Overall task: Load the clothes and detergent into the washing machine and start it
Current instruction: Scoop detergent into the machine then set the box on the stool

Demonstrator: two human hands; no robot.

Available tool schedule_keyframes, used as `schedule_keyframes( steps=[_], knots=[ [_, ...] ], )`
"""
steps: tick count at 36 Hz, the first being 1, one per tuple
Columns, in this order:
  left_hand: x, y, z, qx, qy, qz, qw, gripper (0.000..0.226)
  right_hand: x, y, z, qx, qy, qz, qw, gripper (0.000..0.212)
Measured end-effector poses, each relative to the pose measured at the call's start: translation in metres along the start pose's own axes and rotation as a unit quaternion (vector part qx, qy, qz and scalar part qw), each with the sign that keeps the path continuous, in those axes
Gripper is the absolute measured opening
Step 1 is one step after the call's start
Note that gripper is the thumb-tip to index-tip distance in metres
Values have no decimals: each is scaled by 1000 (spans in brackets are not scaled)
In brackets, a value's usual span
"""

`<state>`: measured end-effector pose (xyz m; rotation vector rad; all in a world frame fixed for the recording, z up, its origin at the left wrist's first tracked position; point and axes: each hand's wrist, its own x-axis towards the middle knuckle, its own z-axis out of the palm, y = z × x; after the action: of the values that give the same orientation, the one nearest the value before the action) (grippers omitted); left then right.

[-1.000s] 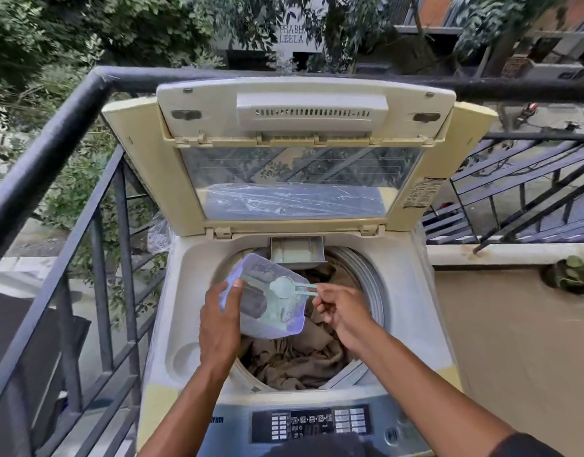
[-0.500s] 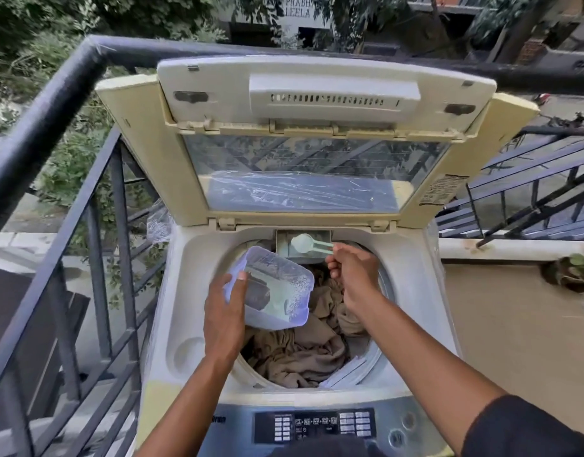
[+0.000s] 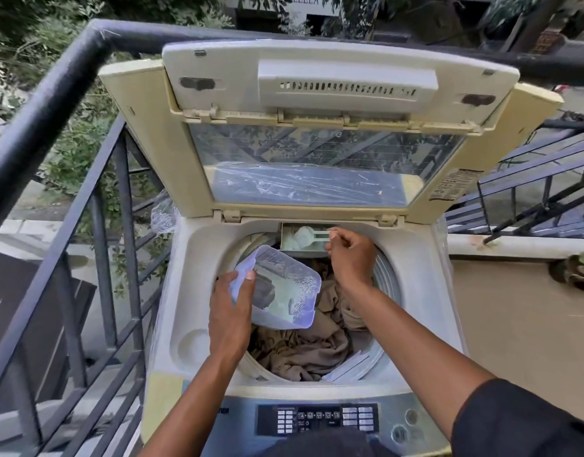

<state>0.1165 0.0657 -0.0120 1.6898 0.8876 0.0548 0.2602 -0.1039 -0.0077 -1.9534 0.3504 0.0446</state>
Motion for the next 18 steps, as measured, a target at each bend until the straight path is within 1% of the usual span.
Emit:
schedule_keyframes(
  steps=[2, 5, 6, 9, 10, 14, 18],
  knots=[
    [-2, 3, 0, -4, -3, 6, 1000, 73, 1, 1, -6, 0, 6, -6, 1000, 21],
    [-4, 5, -1, -2, -5, 13, 1000, 52, 1, 2, -13, -9, 16, -16, 1000, 17],
    [-3, 4, 0, -1, -5, 15, 1000, 53, 1, 3, -15, -16, 18, -21, 999, 17],
    [2, -1, 0, 11, 2, 13, 1000, 73, 1, 3, -23, -53, 31, -48, 997, 17],
    [4, -3, 0, 13, 2, 13, 1000, 74, 1, 3, -25, -62, 34, -56, 996, 16],
    [3, -3, 1, 6, -3, 17, 1000, 61, 2, 2, -31, -81, 41, -78, 993, 15],
    [2, -1, 2, 5, -1, 24, 1000, 40, 1, -1, -36, -90, 40, -105, 990, 17]
  ],
)
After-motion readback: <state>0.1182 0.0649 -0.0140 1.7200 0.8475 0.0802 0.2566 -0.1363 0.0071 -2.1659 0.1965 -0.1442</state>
